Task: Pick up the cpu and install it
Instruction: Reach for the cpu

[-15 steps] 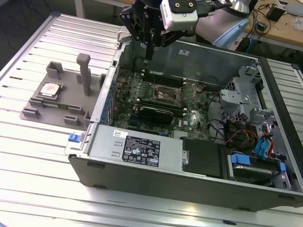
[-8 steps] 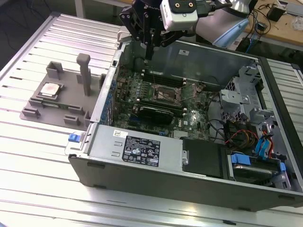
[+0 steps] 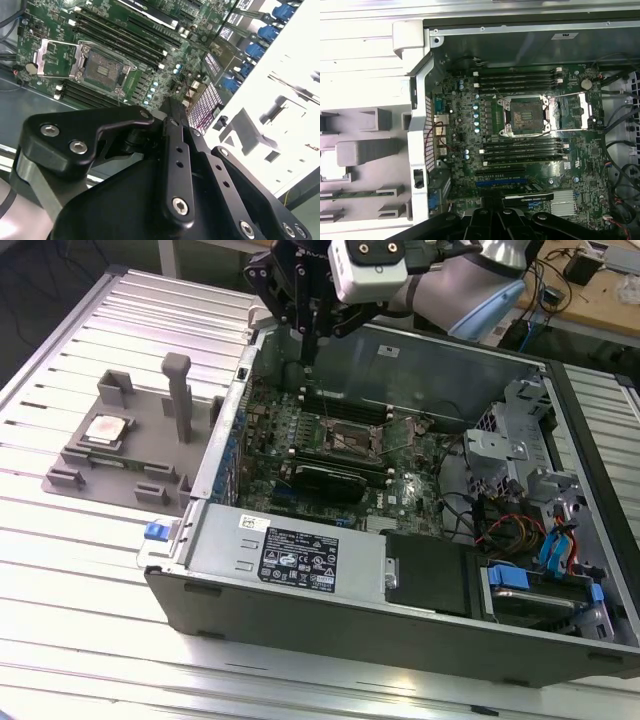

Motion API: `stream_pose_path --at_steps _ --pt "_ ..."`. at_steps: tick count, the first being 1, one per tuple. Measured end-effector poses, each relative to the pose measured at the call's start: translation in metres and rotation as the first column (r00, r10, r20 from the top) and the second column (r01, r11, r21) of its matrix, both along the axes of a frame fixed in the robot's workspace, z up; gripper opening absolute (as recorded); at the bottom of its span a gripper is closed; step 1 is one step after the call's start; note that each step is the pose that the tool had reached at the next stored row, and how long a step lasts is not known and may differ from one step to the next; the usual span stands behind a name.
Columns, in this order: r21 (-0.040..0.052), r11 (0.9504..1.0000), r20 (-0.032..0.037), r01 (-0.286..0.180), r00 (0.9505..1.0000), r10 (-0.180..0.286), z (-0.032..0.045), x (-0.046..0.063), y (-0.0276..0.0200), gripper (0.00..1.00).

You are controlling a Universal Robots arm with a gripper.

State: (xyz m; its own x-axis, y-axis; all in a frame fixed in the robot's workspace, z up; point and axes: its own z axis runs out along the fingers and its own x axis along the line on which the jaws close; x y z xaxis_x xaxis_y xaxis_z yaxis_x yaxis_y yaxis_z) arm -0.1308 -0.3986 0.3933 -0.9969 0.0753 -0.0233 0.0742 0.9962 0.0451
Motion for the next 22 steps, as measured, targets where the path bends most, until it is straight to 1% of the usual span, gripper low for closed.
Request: stream_pose_path --at_steps 10,16,22 --pt "0.0 1.0 0.0 0.0 1.0 0.0 0.0 -0.015 0.001 0.11" --pt "0.0 1.0 0.0001 0.0 1.0 0.0 0.0 -0.026 0.0027 0.11" --pt "-0.0001 1.0 0.0 0.0 1.0 0.0 0.0 -0.033 0.004 0.11"
